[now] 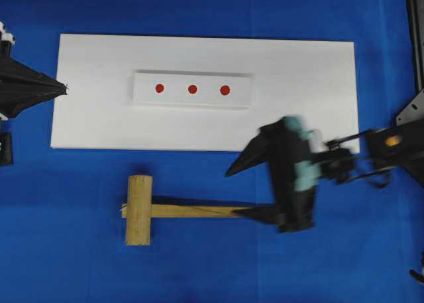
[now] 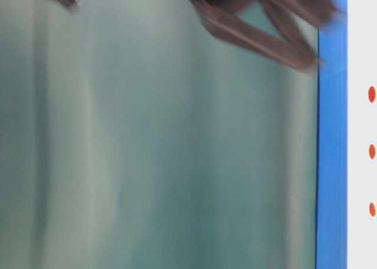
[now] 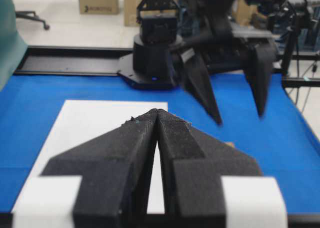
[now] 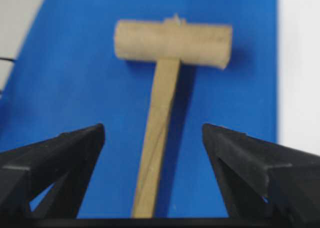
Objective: Hit the mark with a hammer.
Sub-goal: 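Close the right gripper on the mallet handle near its end, then lift the mallet with the right gripper and swing it over the board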
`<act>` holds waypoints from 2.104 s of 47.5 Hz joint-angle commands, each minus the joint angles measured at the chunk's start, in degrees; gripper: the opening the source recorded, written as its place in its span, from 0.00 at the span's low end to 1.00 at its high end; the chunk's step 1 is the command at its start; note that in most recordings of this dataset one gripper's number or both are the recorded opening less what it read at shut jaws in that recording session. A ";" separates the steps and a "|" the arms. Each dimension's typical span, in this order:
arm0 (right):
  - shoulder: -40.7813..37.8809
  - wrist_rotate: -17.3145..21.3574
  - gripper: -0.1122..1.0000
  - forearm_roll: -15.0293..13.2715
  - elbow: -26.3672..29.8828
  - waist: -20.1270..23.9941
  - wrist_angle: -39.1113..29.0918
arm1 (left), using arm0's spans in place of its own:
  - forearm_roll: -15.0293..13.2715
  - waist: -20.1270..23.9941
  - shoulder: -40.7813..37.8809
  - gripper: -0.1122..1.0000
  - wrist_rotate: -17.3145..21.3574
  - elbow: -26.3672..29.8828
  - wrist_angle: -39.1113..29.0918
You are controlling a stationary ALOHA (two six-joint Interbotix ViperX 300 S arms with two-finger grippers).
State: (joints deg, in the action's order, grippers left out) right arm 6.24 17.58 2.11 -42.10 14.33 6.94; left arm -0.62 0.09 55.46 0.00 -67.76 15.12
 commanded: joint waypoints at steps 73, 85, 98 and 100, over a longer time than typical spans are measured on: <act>-21.71 -8.70 0.21 11.07 14.85 0.26 2.29 | -0.18 2.02 1.58 0.12 0.00 -1.05 -1.93; -11.34 -11.51 0.21 11.07 11.07 -2.02 0.44 | -0.18 2.02 1.76 0.12 -0.26 -1.05 -2.46; 0.88 -13.10 0.21 9.84 8.44 -4.39 -5.36 | -0.18 2.02 1.76 0.12 -0.44 -1.05 -3.16; 1.32 -13.10 0.21 9.67 8.09 -4.92 -5.54 | -0.18 2.02 1.85 0.12 -0.44 -1.14 -3.25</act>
State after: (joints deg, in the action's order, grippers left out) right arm 4.57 4.57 12.13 -34.28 10.37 1.49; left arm -0.70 1.93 57.48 -0.26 -69.43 11.69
